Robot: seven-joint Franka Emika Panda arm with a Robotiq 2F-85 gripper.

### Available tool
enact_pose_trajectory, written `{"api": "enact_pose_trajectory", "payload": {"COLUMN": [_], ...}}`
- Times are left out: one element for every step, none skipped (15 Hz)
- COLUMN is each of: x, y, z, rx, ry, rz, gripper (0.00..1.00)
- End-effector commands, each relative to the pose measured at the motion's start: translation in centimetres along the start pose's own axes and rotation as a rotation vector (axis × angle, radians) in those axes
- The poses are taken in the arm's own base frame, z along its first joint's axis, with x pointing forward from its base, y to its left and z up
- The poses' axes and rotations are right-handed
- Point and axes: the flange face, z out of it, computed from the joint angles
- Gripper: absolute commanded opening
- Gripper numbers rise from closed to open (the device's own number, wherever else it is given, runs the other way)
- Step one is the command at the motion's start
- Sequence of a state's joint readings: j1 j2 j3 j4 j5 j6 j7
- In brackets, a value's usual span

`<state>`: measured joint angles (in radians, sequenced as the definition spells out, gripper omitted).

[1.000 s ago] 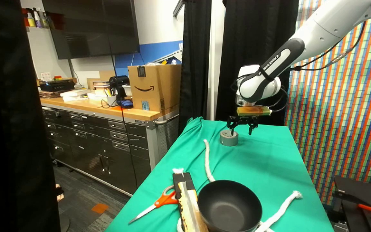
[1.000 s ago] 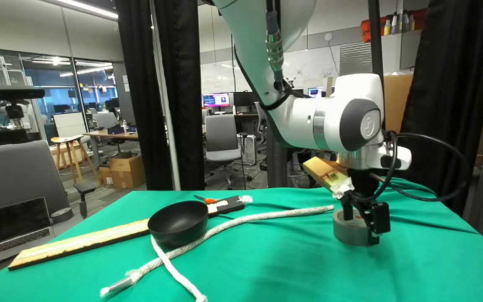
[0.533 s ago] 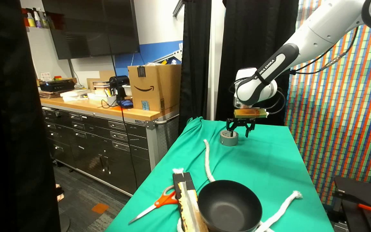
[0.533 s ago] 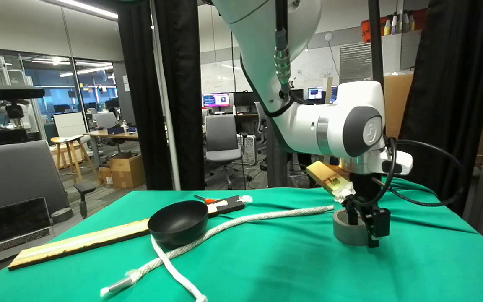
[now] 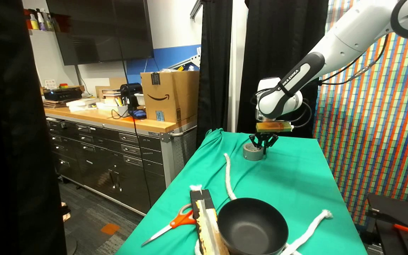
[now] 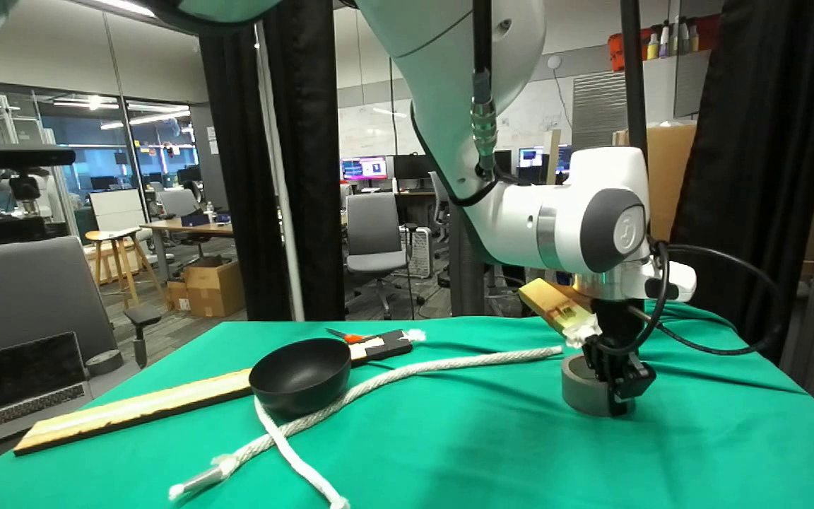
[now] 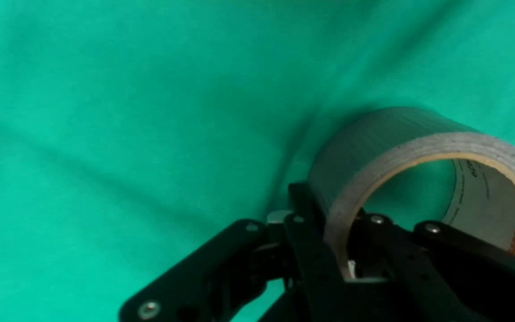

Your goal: Pick up the seal tape and put it in the bowl

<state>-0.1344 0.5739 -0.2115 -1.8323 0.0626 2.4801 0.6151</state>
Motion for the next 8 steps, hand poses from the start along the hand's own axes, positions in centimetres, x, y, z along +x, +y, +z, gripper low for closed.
{"api": "enact_pose_trajectory", "payload": {"x": [0.9,0.9,0.9,0.9,0.9,0.8,0.8,0.7], "y": [-0.7,-0.7,-0.6,-0.6,-0.5,-0.3,-0.2,0.0], "z": [-0.4,-0.5,-0.6,-1.0,-1.6,-2.5,-3.5,-4.9], "rx": [0.007,0.007,0.006,0.008,0.010,0.015,0.019,0.031], "ry": [0.027,0.027,0.028,0.024,0.027,0.028,0.033,0.045], "rz": [0.011,0.011,0.010,0.007,0.003,-0.002,-0.009,-0.018], "gripper": [0.06,0.11,0.11,0.11,0.11,0.11,0.11,0.11]}}
